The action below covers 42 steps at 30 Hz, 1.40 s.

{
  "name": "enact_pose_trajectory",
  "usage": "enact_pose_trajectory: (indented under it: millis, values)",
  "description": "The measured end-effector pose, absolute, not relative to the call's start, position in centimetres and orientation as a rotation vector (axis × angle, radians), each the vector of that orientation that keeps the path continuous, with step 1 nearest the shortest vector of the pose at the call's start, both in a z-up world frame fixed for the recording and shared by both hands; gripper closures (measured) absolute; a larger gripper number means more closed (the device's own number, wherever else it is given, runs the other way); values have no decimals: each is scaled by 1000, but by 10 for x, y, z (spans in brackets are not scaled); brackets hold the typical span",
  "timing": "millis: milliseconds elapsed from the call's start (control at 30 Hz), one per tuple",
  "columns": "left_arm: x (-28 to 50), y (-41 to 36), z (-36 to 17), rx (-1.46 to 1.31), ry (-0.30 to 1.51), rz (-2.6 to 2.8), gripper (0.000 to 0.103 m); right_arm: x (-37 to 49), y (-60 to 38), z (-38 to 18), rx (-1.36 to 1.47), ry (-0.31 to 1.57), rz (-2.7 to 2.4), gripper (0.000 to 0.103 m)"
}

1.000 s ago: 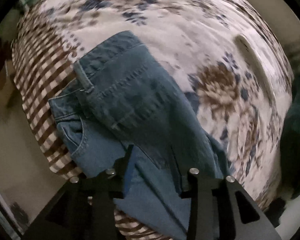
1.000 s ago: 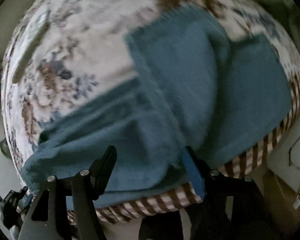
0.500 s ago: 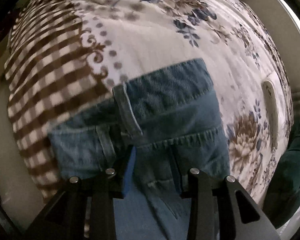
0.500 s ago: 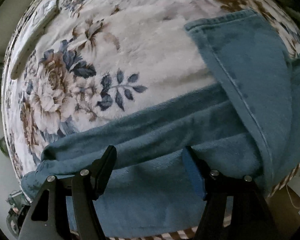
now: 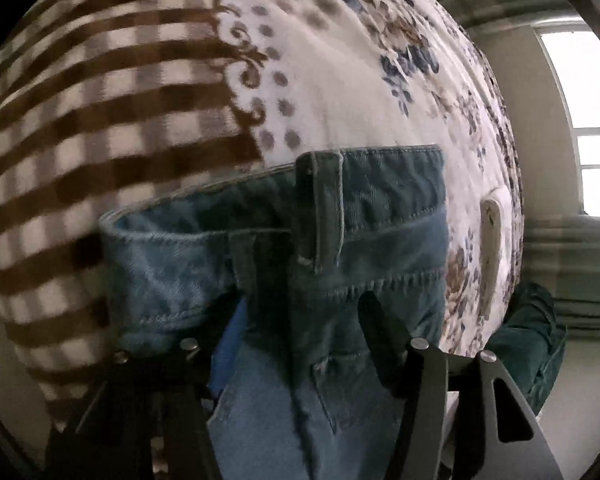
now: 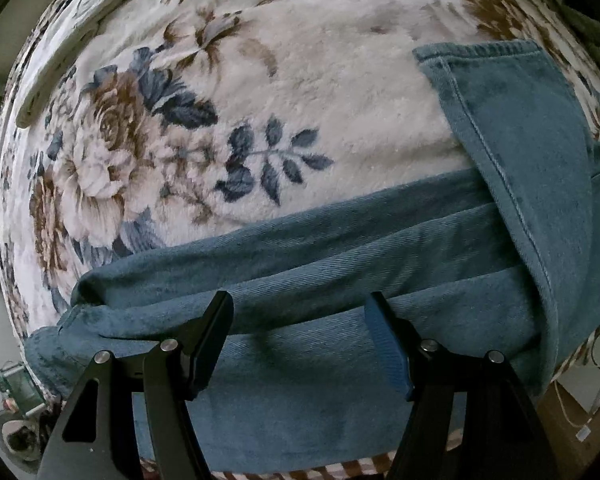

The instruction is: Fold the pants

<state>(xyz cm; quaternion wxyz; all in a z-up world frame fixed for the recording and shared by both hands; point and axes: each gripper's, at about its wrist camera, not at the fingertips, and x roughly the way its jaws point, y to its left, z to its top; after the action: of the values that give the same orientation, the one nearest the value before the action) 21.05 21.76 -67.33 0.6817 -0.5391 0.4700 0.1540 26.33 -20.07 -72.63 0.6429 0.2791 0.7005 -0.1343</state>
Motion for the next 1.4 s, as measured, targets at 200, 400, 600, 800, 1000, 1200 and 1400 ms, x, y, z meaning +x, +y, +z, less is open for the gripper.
enact_pose_trajectory:
  millis: [200,400,600,800,1000,1200,1400]
  values:
    - [231,212,-675,-1136,1073,367,48,267,-196,-728,622,1604,-314,33]
    - [240,211,-666,-1097,1017,415,90,271,-183,-726,618,1602,-308,33]
    - [234,203,-621,-970,985,397,93,271,-174,-724,595,1601,-295,33]
    - [187,202,-592,-863,1031,406,93,261,-170,-715,577,1607,-270,33]
    - [147,226,-628,-959,1080,500,94,242,-168,-703,549,1620,-256,33]
    - [165,216,-642,-856,1193,530,88,233,-199,-686,530,1610,-261,33]
    - [168,190,-597,-526,1242,608,46,212,-273,-657,530,1526,-362,31]
